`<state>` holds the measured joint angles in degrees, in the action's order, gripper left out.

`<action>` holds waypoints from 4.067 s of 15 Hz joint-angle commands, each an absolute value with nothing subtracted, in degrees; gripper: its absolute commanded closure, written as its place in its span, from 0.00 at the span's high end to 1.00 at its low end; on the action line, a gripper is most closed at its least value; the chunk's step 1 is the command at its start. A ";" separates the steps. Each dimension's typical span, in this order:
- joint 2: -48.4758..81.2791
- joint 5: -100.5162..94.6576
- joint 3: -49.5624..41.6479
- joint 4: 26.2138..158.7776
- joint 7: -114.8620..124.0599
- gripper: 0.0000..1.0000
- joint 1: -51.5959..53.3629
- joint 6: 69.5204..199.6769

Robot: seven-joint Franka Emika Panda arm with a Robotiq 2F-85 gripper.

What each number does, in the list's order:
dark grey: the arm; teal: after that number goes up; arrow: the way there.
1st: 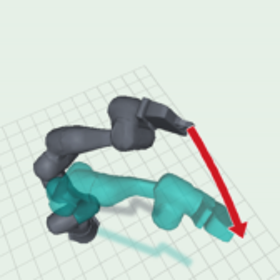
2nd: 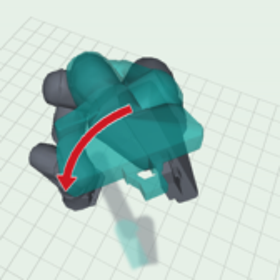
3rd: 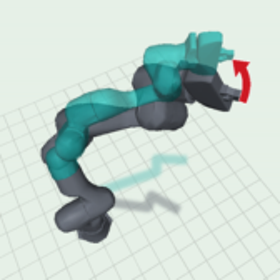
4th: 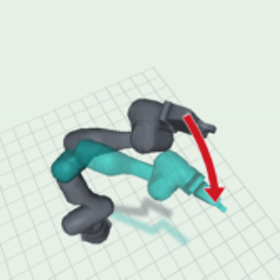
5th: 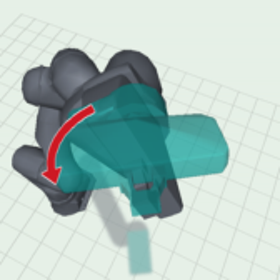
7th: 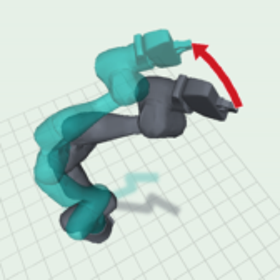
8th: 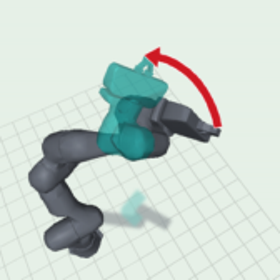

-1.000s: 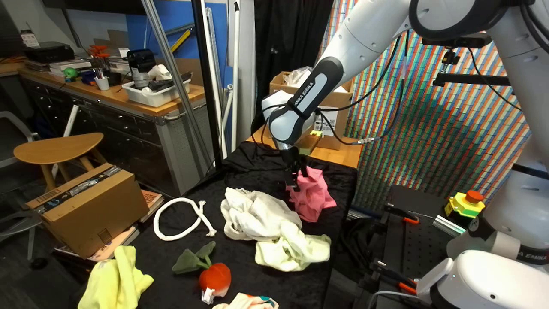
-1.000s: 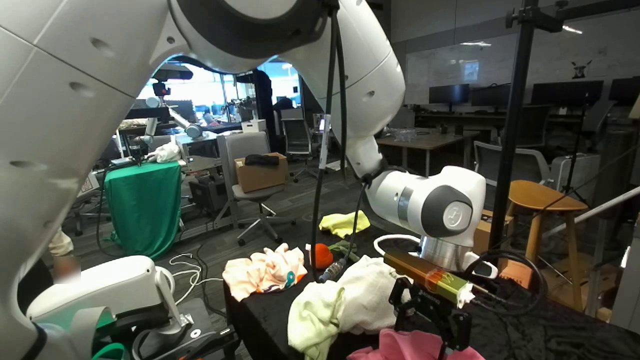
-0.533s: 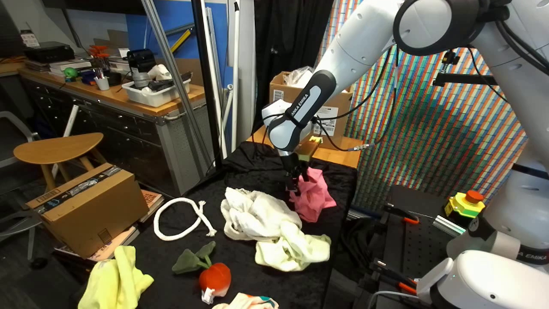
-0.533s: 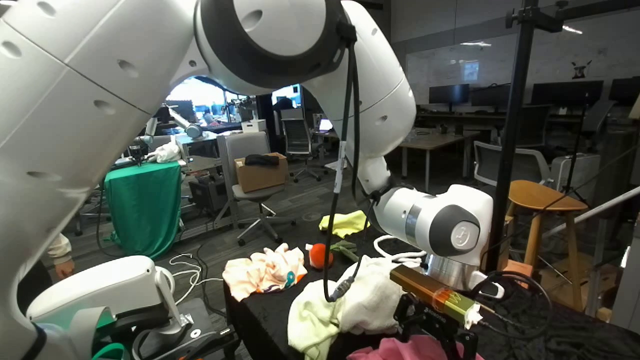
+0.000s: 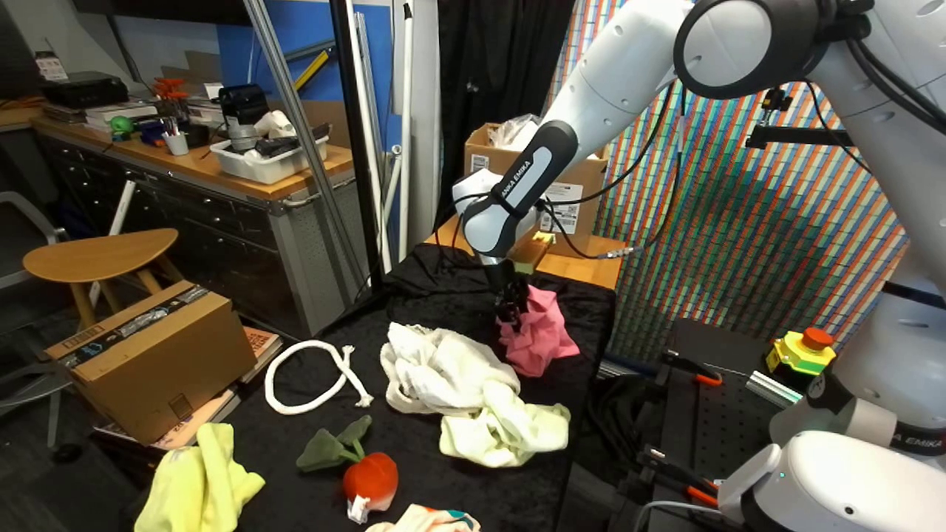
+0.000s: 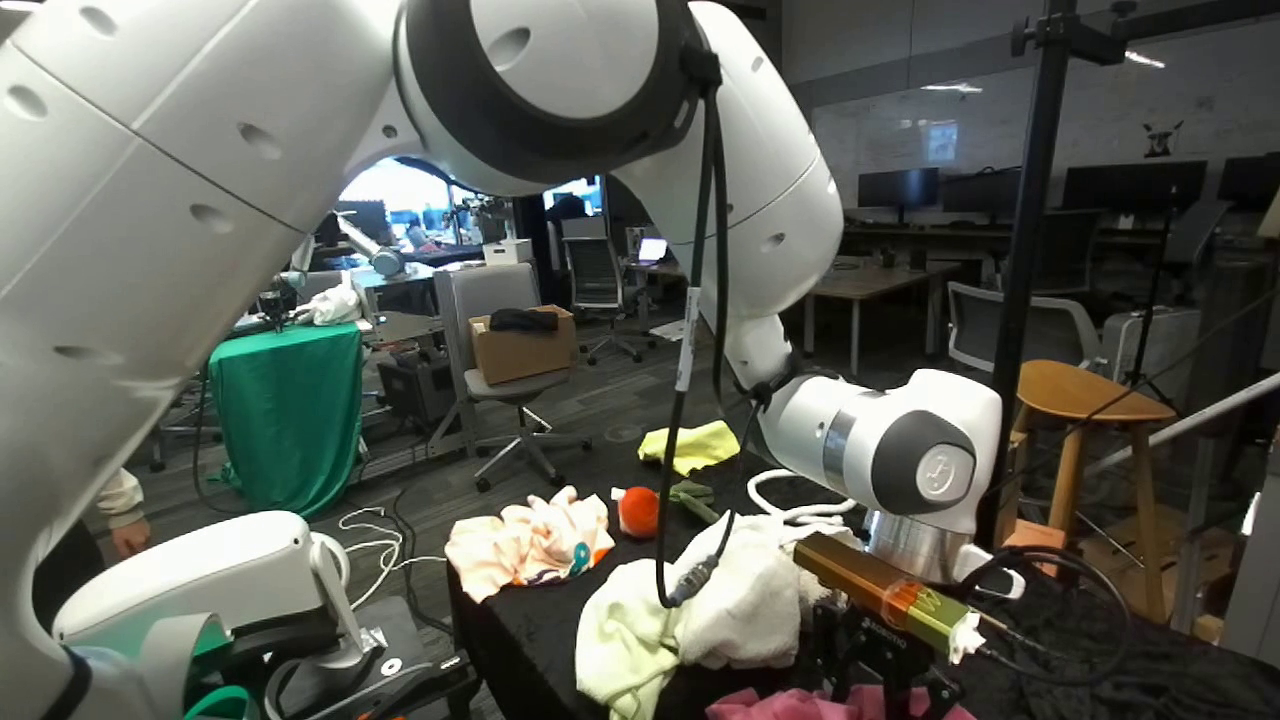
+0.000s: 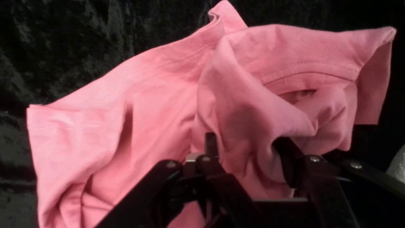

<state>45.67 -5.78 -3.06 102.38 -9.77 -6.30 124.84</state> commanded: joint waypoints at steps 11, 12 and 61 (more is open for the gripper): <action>33.41 -4.49 1.71 107.11 -26.02 0.09 -11.45 124.58; 31.27 -4.65 1.76 108.09 -26.95 0.09 -11.46 125.21; 50.38 -4.47 -0.37 89.52 -13.77 1.00 -7.74 121.54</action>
